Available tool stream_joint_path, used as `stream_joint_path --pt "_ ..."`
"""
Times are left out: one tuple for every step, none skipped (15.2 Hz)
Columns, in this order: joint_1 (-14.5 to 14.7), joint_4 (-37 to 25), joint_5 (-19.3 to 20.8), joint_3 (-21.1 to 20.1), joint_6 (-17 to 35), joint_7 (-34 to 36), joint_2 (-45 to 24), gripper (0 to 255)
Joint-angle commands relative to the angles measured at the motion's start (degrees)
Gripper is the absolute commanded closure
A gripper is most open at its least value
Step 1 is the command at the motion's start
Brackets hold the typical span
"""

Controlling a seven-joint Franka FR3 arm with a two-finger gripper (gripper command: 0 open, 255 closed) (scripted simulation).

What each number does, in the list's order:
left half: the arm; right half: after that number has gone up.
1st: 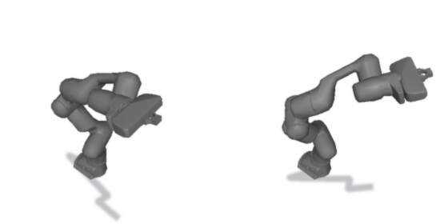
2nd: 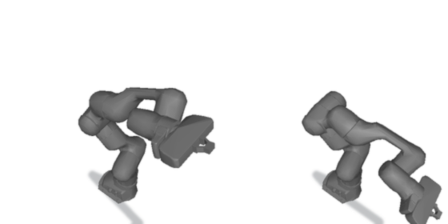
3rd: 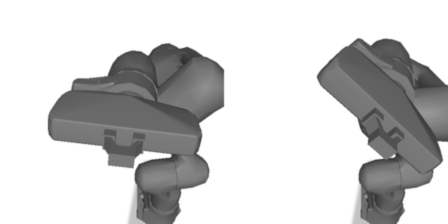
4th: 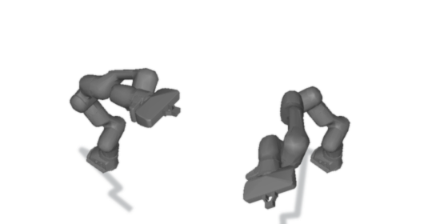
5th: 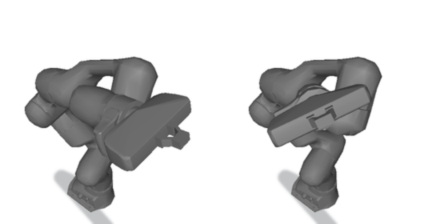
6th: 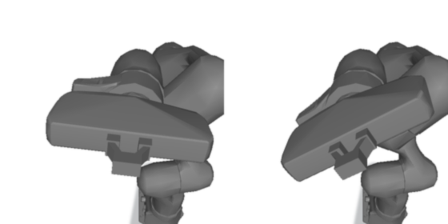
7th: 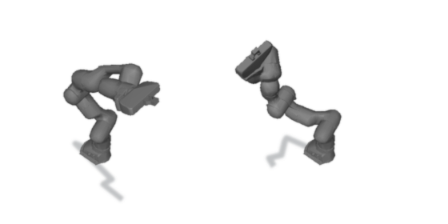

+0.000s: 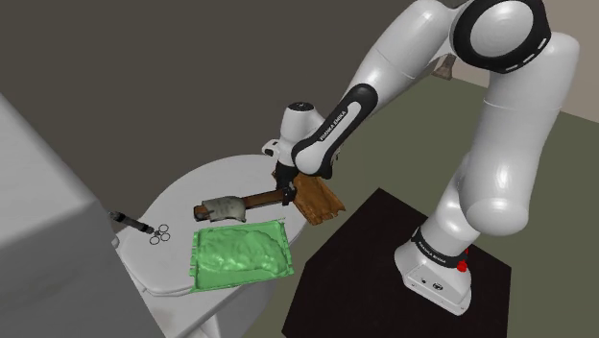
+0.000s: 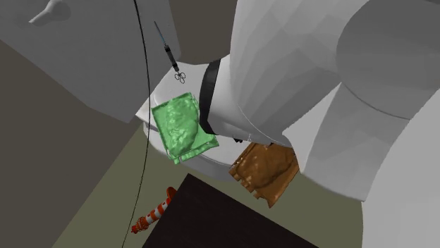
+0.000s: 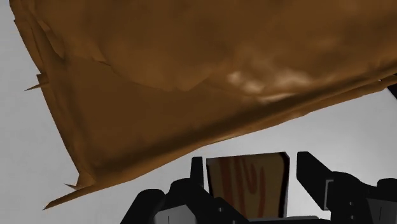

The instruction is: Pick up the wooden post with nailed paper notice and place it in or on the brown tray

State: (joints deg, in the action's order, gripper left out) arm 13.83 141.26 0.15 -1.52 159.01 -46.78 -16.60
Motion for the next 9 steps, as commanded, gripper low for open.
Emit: stream_joint_path --pt "0.08 0.21 -0.06 -0.09 -1.49 0.11 1.68 255" --pt "0.06 0.29 -0.11 -0.11 -2.23 0.08 2.50 255" --pt "0.04 0.36 -0.15 -0.14 -2.97 0.05 3.32 255" --pt "0.02 0.42 -0.19 -0.16 -3.73 0.03 4.13 255" --pt "0.01 0.46 -0.23 -0.19 -4.49 0.00 4.93 255" --pt "-0.01 0.49 -0.27 -0.21 -5.25 -0.02 5.73 255" --pt "-0.02 0.50 -0.31 -0.22 -6.02 -0.05 6.51 255" --pt "-0.03 0.50 -0.35 -0.24 -6.79 -0.07 7.29 255" --pt "-0.04 0.49 -0.39 -0.26 -7.57 -0.09 8.05 255"
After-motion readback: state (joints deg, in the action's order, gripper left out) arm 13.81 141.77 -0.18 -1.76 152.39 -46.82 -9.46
